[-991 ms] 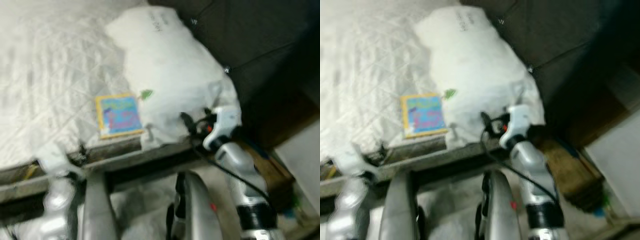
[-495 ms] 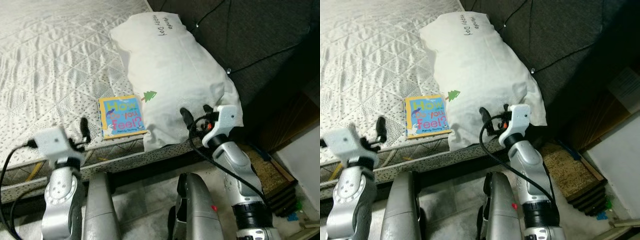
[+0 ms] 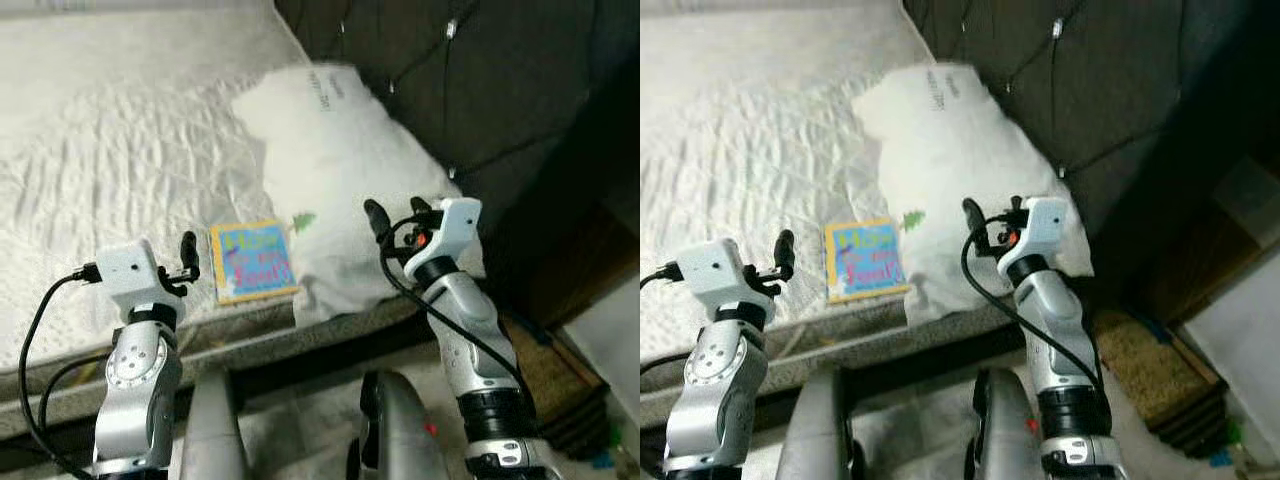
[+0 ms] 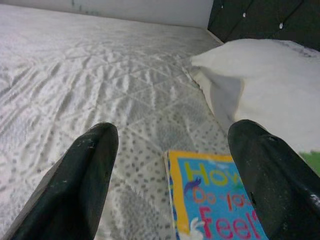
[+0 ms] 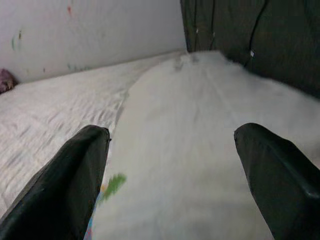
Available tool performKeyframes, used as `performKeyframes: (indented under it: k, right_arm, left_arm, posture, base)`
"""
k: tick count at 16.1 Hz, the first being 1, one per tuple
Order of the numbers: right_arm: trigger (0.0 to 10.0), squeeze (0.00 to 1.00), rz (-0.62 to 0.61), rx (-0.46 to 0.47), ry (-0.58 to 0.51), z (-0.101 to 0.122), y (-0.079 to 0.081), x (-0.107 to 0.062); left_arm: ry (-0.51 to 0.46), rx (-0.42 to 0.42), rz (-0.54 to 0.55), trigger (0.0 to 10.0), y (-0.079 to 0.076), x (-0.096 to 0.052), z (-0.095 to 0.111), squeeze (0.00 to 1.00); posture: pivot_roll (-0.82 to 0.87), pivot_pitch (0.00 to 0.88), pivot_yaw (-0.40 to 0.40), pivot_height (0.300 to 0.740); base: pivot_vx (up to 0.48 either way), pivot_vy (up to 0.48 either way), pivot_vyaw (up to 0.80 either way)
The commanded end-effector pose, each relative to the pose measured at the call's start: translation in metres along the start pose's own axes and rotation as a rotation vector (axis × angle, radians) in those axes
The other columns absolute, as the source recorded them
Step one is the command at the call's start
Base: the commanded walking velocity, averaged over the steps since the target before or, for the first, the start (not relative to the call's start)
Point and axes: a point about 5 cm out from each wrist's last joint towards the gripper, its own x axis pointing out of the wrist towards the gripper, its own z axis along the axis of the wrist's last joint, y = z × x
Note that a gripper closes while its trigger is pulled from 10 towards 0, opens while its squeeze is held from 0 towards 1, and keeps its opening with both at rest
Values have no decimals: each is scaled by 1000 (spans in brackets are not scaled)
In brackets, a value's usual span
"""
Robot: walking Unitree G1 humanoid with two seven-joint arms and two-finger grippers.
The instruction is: Clean up the room
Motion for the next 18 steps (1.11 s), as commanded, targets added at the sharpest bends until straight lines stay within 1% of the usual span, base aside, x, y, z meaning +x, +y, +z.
performKeyframes:
  k: [1, 2, 3, 6, 9, 10, 12, 14, 18]
  right_arm:
    - [10000, 0, -20, 6, -22, 5, -4, 3]
    - [10000, 0, -36, 14, -34, 6, -6, 6]
    - [10000, 0, -41, 10, -37, 7, -7, 6]
    - [10000, 0, -61, 0, -46, 9, -11, 8]
    - [10000, 0, -90, -24, -60, 12, -16, 9]
    - [10000, 0, -127, -55, -64, 12, -22, 7]
    - [10000, 0, -182, -90, -56, 10, -30, 2]
    - [10000, 0, -204, -112, -40, 4, -32, -3]
    - [10000, 0, -252, -145, -33, 0, -36, -11]
  left_arm:
    - [19, 14, 1, 10000, 0, 3, -2, 0]
    - [23, 6, -3, 10000, 1, 7, -1, 0]
    - [12, 26, 0, 10000, 2, 9, -1, 0]
    - [15, 35, -7, 10000, 2, 10, -2, 0]
    - [18, 42, -9, 10000, 1, 11, -4, 0]
    - [17, 56, -6, 10000, 2, 12, -6, 0]
    - [16, 61, -3, 10000, 6, 15, -6, 0]
    - [13, 60, -3, 10000, 6, 17, -6, 0]
    - [16, 55, -8, 10000, 5, 17, -9, 0]
  posture:
    - [87, 0, -26, 654]
    - [86, 0, -24, 669]
    - [86, 0, -23, 679]
    - [85, 0, -22, 704]
    - [85, 0, -21, 729]
    - [84, 0, -20, 740]
    - [83, 0, -18, 740]
    - [77, 0, -18, 740]
    - [72, 0, -22, 740]
  base:
    - [0, 0, 0]
    - [0, 0, 0]
    - [0, 0, 0]
    - [0, 0, 0]
    - [0, 0, 0]
    - [0, 0, 0]
    - [0, 0, 0]
    - [0, 0, 0]
    - [0, 0, 0]
